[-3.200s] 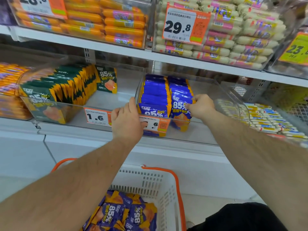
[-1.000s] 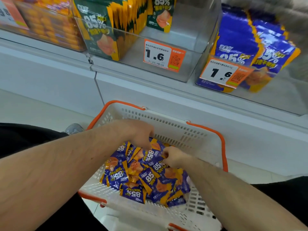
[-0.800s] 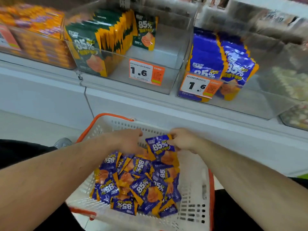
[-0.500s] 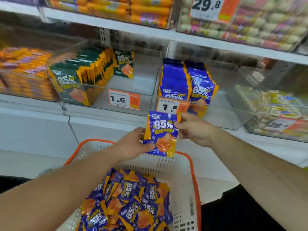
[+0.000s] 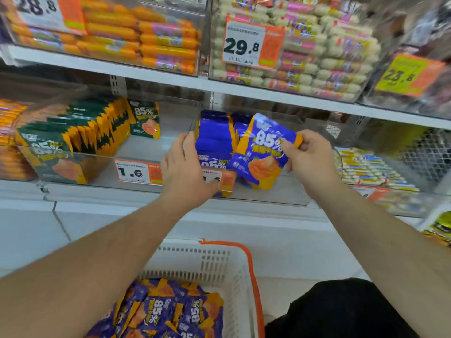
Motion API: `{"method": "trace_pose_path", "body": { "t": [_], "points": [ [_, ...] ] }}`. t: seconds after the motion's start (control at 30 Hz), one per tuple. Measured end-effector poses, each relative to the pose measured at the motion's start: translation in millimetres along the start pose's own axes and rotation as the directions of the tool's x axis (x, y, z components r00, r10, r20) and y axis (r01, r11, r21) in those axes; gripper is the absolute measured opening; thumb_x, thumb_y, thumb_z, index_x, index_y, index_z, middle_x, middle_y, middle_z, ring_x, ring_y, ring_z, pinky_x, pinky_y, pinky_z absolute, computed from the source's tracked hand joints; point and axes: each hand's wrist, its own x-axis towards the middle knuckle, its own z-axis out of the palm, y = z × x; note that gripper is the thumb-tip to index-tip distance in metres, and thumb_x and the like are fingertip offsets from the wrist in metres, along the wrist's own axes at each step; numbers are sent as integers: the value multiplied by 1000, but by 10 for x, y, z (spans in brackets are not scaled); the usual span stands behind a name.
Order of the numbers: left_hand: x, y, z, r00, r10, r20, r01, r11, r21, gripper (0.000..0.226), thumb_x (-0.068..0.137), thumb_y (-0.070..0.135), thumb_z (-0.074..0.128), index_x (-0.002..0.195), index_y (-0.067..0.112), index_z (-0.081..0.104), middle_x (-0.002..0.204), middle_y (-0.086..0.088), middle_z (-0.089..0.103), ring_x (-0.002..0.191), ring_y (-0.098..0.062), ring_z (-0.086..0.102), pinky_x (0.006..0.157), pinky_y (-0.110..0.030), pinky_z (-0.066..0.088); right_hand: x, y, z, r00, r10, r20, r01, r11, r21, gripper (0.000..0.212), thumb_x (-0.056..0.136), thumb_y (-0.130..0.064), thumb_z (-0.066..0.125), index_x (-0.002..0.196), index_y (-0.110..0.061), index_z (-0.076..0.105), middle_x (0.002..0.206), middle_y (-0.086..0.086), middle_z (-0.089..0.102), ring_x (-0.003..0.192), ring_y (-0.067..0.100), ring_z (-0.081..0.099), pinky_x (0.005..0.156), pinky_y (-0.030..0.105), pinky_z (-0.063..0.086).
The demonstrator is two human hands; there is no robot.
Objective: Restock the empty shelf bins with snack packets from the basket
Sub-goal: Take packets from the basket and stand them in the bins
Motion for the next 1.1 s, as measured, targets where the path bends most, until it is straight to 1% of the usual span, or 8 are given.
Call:
{"method": "trace_pose_path", "body": {
  "t": [0.07, 0.17, 0.3, 0.6, 0.77, 0.87, 0.97, 1.1],
  "points": [
    [74, -80, 50, 986, -110, 124, 92, 986, 142, 115, 71, 51, 77, 151, 6, 9, 153, -12, 26, 139, -30, 31, 115, -43, 18, 106, 71, -26, 996, -39, -82, 32, 997, -76, 19, 84, -21, 65, 72, -13, 52, 72, 23, 61, 61, 24, 52, 60, 46, 47],
    [84, -167, 135, 988, -98, 123, 61, 960, 273, 105, 77, 52, 71, 150, 5, 11, 136, -9, 50, 126, -26, 49, 112, -40, 25, 214, 119, 10, 990, -65, -125, 43, 985, -167, 18, 85, -21, 64, 73, -14, 52, 72, 12, 60, 70, 23, 52, 69, 45, 48],
    [101, -207, 138, 994, -75, 81, 51, 961, 272, 94, 80, 49, 70, 146, 8, 18, 126, -7, 57, 118, -26, 55, 107, -38, 31, 319, 163, 91, 988, -35, -152, 2, 977, -212, 31, 90, -19, 62, 66, -22, 42, 65, -7, 49, 71, 19, 47, 65, 31, 36],
    [99, -206, 163, 994, -79, 77, 53, 952, 303, 91, 82, 49, 70, 145, 9, 19, 128, -5, 56, 121, -23, 53, 107, -36, 31, 501, 237, 177, 980, -40, -196, -19, 957, -288, 32, 93, -20, 60, 68, -20, 40, 65, -8, 45, 74, 18, 44, 64, 27, 29],
    [98, -199, 166, 994, -86, 70, 62, 954, 294, 91, 82, 49, 70, 146, 9, 18, 129, -5, 55, 122, -23, 53, 108, -35, 29, 586, 224, 254, 966, -93, -241, 31, 968, -251, 16, 91, -21, 61, 80, -16, 52, 66, -7, 47, 76, 19, 46, 66, 29, 32],
    [95, -197, 166, 993, -93, 77, 67, 954, 293, 92, 82, 49, 70, 146, 9, 17, 130, -5, 54, 122, -23, 52, 108, -36, 29, 604, 232, 330, 983, -105, -150, 50, 942, -332, 21, 93, -22, 60, 76, -19, 48, 66, -7, 45, 76, 21, 46, 65, 27, 30],
    [92, -189, 158, 991, -103, 87, 73, 951, 299, 92, 82, 49, 69, 146, 9, 16, 130, -5, 54, 122, -23, 52, 109, -36, 29, 610, 315, 426, 999, -31, -24, 15, 868, -496, 16, 91, -24, 60, 79, -17, 53, 67, -1, 50, 82, 30, 53, 68, 28, 34],
    [97, -190, 152, 989, -106, 103, 72, 953, 295, 92, 83, 49, 68, 147, 9, 15, 130, -5, 53, 123, -23, 51, 108, -35, 29, 578, 397, 554, 996, 86, 39, -45, 800, -598, 9, 92, -26, 61, 91, -17, 62, 90, 8, 66, 95, 33, 60, 71, 31, 42]
  ]
}}
